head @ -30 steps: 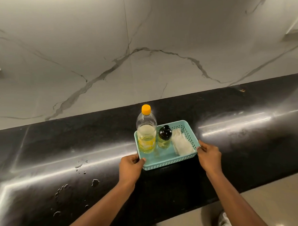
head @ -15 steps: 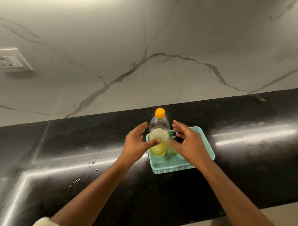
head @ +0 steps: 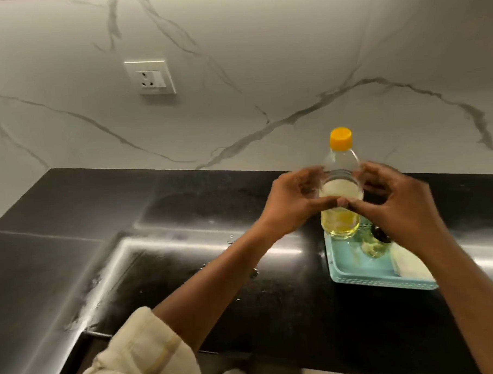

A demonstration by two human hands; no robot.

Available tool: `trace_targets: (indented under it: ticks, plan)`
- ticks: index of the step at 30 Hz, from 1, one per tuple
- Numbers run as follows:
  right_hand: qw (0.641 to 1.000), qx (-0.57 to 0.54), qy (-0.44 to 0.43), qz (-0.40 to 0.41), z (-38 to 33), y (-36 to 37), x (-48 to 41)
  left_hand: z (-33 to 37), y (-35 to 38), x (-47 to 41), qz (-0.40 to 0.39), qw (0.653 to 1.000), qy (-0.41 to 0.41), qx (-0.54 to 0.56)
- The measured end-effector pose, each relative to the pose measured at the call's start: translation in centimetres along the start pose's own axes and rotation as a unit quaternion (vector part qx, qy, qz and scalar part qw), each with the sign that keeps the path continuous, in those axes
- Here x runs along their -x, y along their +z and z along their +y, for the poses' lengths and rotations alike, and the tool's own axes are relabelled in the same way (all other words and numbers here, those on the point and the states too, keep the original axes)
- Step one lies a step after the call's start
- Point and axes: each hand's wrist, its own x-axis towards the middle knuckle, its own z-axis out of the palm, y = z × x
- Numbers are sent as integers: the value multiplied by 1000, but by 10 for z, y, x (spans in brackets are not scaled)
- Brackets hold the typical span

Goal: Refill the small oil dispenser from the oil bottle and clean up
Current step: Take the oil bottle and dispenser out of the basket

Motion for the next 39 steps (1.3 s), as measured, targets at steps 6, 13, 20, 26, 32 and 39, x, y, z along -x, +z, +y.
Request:
trace_targets:
  ticks: [6, 13, 20, 26, 32, 39]
  plan:
    - [997, -51, -46, -32, -65, 71, -15, 8, -107, 31, 45, 999, 15, -19]
    - [984, -140, -34, -108, -105, 199, -4, -39, -210, 88, 93, 993, -36, -60]
    - [976, -146, -24, -157, -125, 282, 2, -73, -269, 128, 127, 984, -74, -98]
    - [976, -132, -9, -174, -125, 310, 6, -93, -284, 144, 131, 980, -101, -108]
    - [976, -123, 10, -180, -117, 320, 13, -105, -280, 151, 124, 982, -114, -81]
    - [976, -109, 1, -191, -111, 292, 16, -112, -265, 153, 171, 977, -81, -101]
